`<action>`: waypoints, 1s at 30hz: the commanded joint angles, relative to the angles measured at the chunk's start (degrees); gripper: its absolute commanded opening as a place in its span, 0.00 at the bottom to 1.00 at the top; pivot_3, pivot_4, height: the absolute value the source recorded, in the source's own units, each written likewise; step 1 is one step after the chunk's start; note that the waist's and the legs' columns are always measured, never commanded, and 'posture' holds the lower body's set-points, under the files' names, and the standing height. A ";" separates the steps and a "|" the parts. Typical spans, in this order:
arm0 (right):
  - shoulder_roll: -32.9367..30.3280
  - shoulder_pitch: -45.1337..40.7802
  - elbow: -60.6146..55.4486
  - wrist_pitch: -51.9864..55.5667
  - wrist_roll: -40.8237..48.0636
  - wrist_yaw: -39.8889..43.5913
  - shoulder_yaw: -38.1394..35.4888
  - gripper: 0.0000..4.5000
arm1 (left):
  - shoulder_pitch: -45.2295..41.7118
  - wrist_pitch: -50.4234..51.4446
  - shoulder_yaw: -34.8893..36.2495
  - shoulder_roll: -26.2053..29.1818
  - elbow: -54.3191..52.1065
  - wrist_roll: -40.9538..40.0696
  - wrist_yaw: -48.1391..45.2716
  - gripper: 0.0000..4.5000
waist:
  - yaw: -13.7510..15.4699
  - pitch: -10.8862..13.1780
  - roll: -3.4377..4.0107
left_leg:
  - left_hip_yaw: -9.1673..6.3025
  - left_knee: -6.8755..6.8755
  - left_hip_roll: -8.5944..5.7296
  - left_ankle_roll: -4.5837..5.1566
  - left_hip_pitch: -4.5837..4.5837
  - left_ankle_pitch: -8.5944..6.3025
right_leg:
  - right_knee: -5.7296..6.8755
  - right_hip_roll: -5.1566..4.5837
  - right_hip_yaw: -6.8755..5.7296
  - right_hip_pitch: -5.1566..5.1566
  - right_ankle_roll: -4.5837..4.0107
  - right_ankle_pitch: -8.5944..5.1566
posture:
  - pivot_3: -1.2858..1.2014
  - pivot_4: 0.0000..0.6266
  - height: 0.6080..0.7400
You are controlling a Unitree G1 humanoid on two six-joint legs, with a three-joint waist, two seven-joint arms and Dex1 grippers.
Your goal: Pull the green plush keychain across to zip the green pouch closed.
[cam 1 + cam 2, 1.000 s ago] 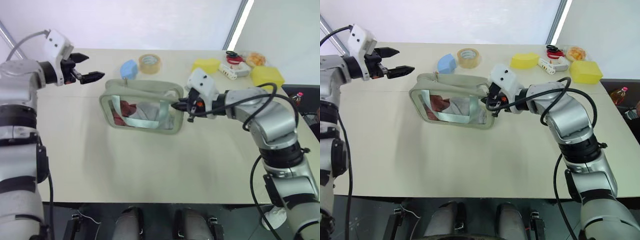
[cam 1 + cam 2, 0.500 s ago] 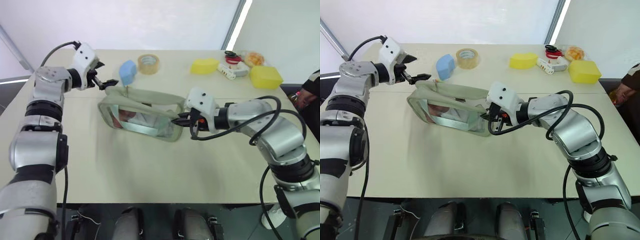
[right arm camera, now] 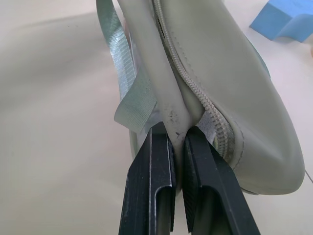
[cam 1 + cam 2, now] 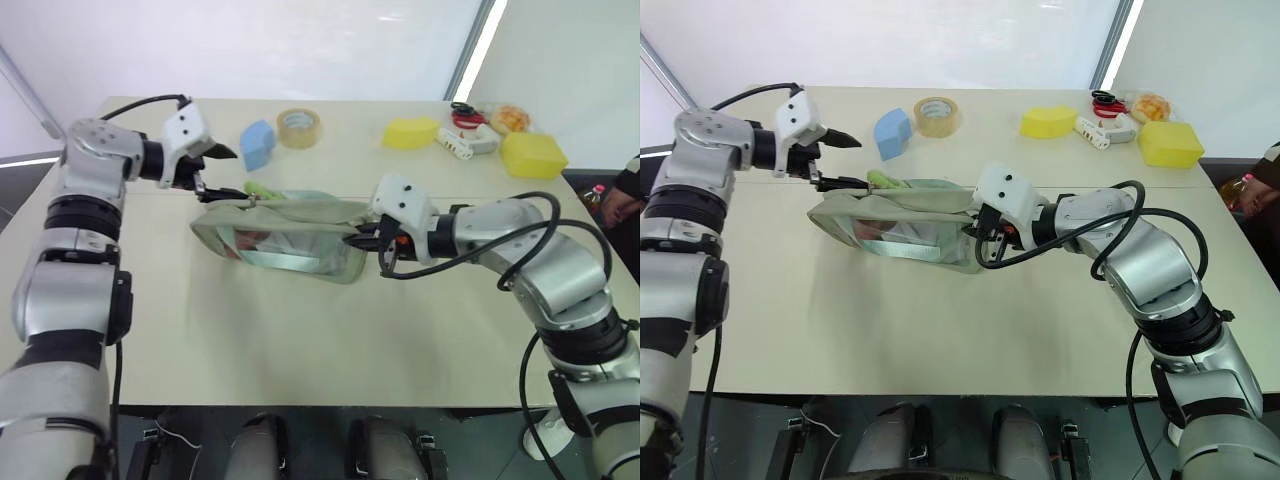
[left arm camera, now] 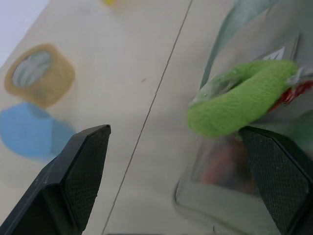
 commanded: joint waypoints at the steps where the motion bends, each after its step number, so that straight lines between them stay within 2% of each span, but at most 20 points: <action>1: 0.34 -0.70 0.56 0.40 -0.27 -0.51 0.72 0.01 | -0.05 -1.39 -0.38 -0.36 -2.40 -0.32 -1.92 1.00 | -0.20 0.00 0.00 | 0.00 0.00 0.00 0.00 0.00 0.00 | 0.00 0.00 0.00 0.00 0.00 0.00 | 0.52 0.24 1.00; 8: 1.22 -1.74 1.53 0.41 -0.43 -1.01 1.01 0.01 | 0.01 -2.01 -0.70 -1.38 -2.75 -0.59 -3.28 1.00 | -0.24 0.00 0.00 | 0.01 -0.01 0.01 0.00 0.00 0.00 | 0.01 0.00 0.00 -0.02 0.00 0.00 | 0.52 0.24 1.00; 9: 1.32 -1.85 1.63 0.41 -0.43 -1.10 0.99 0.00 | 0.01 -2.28 -0.67 -1.35 -2.75 -0.50 -3.07 0.94 | -0.25 0.00 0.00 | 0.01 -0.01 0.01 0.00 0.00 0.00 | 0.01 0.00 0.00 -0.02 0.00 0.00 | 0.52 0.24 1.00; 11: 1.42 -1.97 1.77 0.42 -0.40 -1.26 0.91 0.00 | -0.42 -2.12 -0.05 -1.42 -2.39 -0.89 -2.64 0.81 | -0.26 0.00 0.00 | 0.01 -0.01 0.01 0.00 0.00 0.00 | 0.01 0.00 0.00 -0.02 0.00 0.00 | 0.52 0.24 1.00; 13: 1.45 -2.02 1.87 0.45 -0.39 -1.41 0.85 0.00 | -0.69 -2.04 0.19 -1.31 -2.30 -1.11 -2.82 0.61 | -0.28 0.00 0.00 | 0.01 -0.01 0.01 0.00 0.00 0.00 | 0.01 0.00 0.00 -0.03 0.00 0.00 | 0.52 0.24 1.00; 18: 1.55 -2.20 2.39 0.28 -0.62 -1.76 0.78 0.00 | -1.43 -1.42 0.92 -0.83 -2.55 -1.68 -2.36 0.03 | -0.24 0.00 0.00 | 0.01 -0.01 0.01 0.00 0.00 0.00 | 0.01 0.00 0.00 -0.03 0.00 0.00 | 0.52 0.24 1.00; 27: 5.73 -5.82 10.13 -2.38 -3.94 -6.51 -0.50 0.00 | -6.17 0.34 6.04 1.90 -0.88 -3.09 9.07 0.01 | -0.42 0.00 0.00 | 0.01 -0.02 0.02 0.00 0.00 0.00 | 0.04 0.00 0.00 -0.05 0.00 0.00 | 0.52 0.24 1.00; 30: 6.97 -7.12 13.55 -3.62 -5.26 -7.84 -0.64 0.00 | -5.95 1.22 6.20 2.88 -3.35 -3.46 8.46 0.01 | -0.29 0.00 0.00 | 0.01 -0.01 0.02 0.00 0.00 0.00 | 0.07 0.00 0.00 -0.04 0.00 0.00 | 0.52 0.24 1.00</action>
